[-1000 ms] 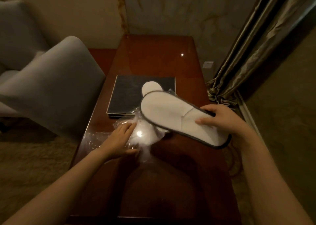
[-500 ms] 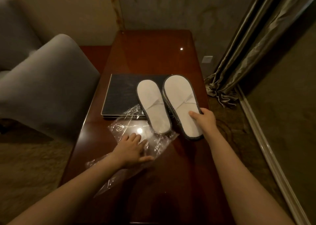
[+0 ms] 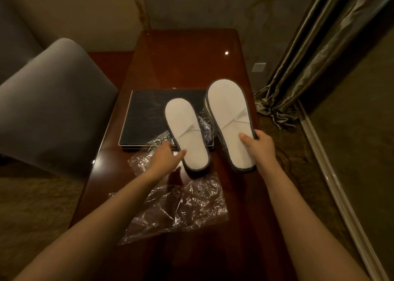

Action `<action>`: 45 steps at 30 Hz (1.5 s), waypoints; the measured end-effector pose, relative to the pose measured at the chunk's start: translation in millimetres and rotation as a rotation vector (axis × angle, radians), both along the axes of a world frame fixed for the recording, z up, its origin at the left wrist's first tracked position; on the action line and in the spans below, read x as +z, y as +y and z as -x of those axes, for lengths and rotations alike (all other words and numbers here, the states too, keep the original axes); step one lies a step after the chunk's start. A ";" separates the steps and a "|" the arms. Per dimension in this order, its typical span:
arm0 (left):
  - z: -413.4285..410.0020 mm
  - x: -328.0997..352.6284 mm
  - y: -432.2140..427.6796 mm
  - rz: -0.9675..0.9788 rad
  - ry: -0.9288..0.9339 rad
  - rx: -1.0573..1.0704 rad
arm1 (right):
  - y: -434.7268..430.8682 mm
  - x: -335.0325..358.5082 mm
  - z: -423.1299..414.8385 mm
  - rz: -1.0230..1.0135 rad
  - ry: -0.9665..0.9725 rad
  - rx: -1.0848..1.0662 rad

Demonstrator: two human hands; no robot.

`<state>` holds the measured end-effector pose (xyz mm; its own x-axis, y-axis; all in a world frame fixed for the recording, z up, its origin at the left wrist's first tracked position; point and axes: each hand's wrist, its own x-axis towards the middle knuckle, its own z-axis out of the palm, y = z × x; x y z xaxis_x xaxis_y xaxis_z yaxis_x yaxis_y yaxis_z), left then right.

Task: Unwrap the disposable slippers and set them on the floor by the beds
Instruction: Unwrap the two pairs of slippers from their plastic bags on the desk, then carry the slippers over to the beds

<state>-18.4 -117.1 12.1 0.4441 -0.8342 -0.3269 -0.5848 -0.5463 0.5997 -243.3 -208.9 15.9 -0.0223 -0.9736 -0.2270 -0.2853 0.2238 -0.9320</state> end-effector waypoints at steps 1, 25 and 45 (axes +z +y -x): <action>-1.3 0.2 -14.7 0.023 0.042 0.065 | -0.6 -1.4 0.0 -0.009 -0.001 0.001; -12.6 -4.7 -46.6 0.275 0.627 0.655 | -7.0 -7.7 -43.4 -0.123 -0.163 0.202; -223.0 75.0 261.1 0.821 0.678 0.996 | 190.8 76.7 -319.3 -0.062 -0.275 0.767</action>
<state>204.5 144.0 87.1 0.8958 -0.3307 -0.2971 0.3395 0.0774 0.9374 75.9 -18.1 92.5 0.7099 -0.6806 -0.1813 -0.1427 0.1130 -0.9833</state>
